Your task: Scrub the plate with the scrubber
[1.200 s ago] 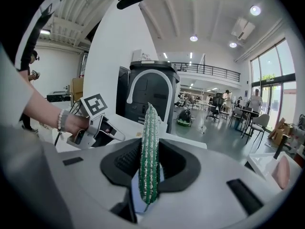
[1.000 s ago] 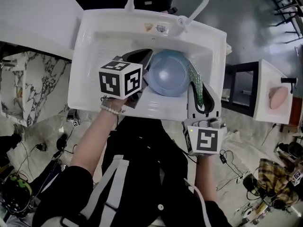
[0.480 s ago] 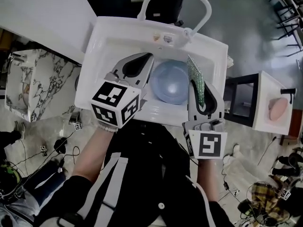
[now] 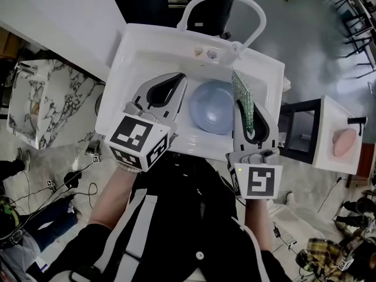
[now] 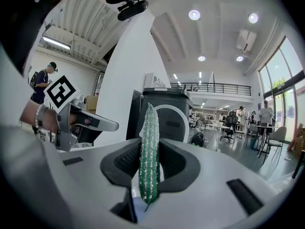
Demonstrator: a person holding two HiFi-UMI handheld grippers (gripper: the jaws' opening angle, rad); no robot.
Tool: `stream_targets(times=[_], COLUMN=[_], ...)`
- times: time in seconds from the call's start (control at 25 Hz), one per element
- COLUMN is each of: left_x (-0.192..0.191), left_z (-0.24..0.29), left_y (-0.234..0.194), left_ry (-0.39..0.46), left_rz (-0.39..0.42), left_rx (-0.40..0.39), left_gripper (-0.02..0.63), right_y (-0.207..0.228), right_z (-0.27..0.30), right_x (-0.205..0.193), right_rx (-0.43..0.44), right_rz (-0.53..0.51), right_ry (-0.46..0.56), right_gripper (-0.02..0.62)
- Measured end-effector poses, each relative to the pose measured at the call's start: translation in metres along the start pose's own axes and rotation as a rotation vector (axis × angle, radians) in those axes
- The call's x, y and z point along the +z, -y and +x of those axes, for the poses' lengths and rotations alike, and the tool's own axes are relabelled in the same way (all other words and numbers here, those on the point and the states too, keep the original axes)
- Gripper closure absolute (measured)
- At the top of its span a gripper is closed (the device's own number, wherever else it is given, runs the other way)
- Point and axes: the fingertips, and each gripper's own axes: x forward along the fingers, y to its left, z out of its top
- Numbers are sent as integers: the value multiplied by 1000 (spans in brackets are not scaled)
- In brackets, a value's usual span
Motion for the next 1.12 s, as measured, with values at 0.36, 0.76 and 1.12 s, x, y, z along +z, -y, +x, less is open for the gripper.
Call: stream_targets(times=[0.36, 0.76, 1.12], left_x=[-1, -1, -2], left_z=[-8, -8, -5], left_y=[5, 11, 17], left_ry=[24, 19, 13], left_rz=[30, 56, 57], left_rx=[-5, -26, -47], left_gripper=[606, 606, 606], right_y=[-9, -7, -9], right_z=[-1, -3, -9], right_x=[1, -1, -7], right_rx=[10, -12, 3], right_rz=[-11, -15, -25], right_ry=[-7, -28, -36], right_gripper=[500, 500, 500])
